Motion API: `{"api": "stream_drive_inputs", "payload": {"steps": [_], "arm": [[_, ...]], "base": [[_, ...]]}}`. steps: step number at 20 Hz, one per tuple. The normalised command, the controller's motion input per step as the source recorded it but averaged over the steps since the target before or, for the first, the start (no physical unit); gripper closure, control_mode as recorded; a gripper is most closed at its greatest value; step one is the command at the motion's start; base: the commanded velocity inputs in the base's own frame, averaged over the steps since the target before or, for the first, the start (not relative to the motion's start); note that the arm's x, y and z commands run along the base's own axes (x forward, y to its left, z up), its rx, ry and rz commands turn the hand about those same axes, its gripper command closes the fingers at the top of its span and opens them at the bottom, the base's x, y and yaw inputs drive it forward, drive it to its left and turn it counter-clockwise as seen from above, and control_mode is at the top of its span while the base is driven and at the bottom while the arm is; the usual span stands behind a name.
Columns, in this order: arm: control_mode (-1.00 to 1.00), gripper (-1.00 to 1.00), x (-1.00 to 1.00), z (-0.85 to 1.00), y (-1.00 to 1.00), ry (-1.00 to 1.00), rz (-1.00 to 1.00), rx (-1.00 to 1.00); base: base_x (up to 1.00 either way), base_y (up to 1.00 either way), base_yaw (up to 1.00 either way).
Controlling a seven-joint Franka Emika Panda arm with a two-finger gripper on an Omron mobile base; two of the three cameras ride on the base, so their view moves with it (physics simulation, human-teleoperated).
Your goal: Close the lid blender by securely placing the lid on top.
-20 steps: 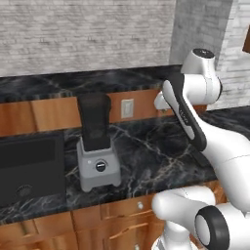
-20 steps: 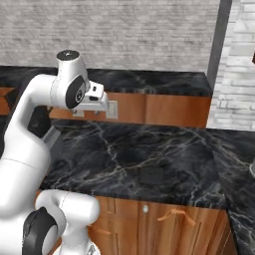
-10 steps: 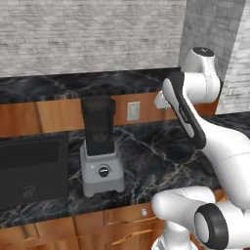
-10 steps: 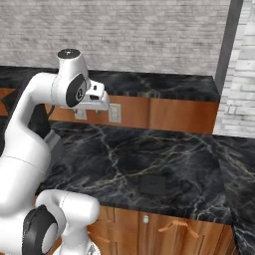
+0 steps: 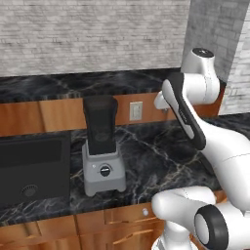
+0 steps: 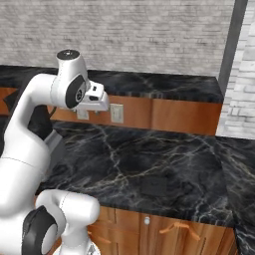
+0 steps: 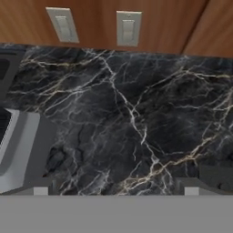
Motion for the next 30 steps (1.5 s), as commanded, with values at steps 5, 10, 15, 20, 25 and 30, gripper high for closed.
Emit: {"api": "stream_drive_inputs", "payload": {"steps": [5,10,15,20,25,30], "arm": [[-1.0,-1.0,-0.18,-0.26,-0.53,0.02,0.0,0.01],[-1.0,-1.0,-0.45,-0.4,-1.0,0.08,-0.15,0.08],[-1.0,-1.0,-0.23,-0.57,-0.9,0.24,-0.2,0.02],[-1.0,-1.0,-0.11,-0.82,-0.6,0.29,-0.13,0.03],[-1.0,-1.0,-0.11,-0.7,-0.59,0.24,-0.1,0.06],[-1.0,-1.0,-0.01,-0.35,-0.44,0.02,-0.04,0.0]], "base": [[0.0,0.0,0.0],[0.0,0.0,0.0],[0.0,0.0,0.0],[0.0,0.0,0.0],[0.0,0.0,0.0],[0.0,0.0,0.0]]}}
